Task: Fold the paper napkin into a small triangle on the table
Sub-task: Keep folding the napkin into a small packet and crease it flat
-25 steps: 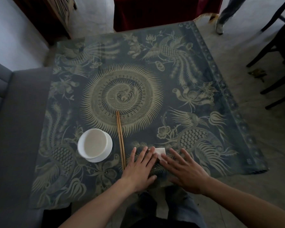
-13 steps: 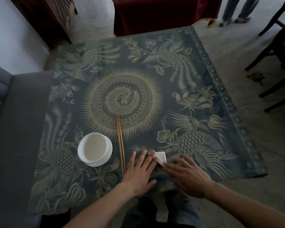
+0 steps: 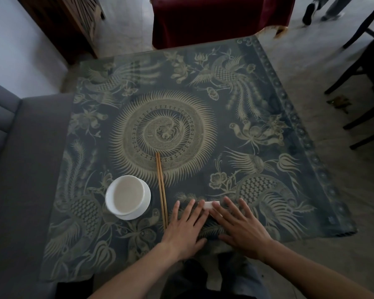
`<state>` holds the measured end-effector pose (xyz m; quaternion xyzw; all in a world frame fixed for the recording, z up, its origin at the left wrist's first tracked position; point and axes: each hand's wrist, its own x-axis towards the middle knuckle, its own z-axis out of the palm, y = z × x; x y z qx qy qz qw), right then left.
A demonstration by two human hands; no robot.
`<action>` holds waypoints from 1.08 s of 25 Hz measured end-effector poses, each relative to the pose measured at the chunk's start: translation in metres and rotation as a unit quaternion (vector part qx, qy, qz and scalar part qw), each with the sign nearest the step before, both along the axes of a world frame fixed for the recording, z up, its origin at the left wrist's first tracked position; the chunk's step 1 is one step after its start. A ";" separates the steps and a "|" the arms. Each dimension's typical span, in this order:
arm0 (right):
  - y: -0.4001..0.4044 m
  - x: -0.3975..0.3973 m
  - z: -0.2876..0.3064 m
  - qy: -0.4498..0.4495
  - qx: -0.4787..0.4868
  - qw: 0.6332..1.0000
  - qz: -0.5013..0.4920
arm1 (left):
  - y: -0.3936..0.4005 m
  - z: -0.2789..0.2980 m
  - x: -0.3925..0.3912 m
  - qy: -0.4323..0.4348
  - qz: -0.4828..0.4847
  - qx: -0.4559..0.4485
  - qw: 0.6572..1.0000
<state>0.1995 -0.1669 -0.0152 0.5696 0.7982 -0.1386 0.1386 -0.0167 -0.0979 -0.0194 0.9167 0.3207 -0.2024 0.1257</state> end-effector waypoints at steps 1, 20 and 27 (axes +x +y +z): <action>0.001 0.001 0.001 -0.002 0.000 1.000 0.000 | -0.001 0.000 -0.001 -0.001 0.005 0.002 1.000; 0.009 0.010 0.007 -0.010 -0.007 1.000 0.008 | -0.003 0.009 0.002 -0.013 0.020 0.026 0.999; 0.042 -0.006 0.013 0.094 0.012 0.989 -0.115 | -0.001 0.006 -0.004 -0.033 0.030 0.010 0.999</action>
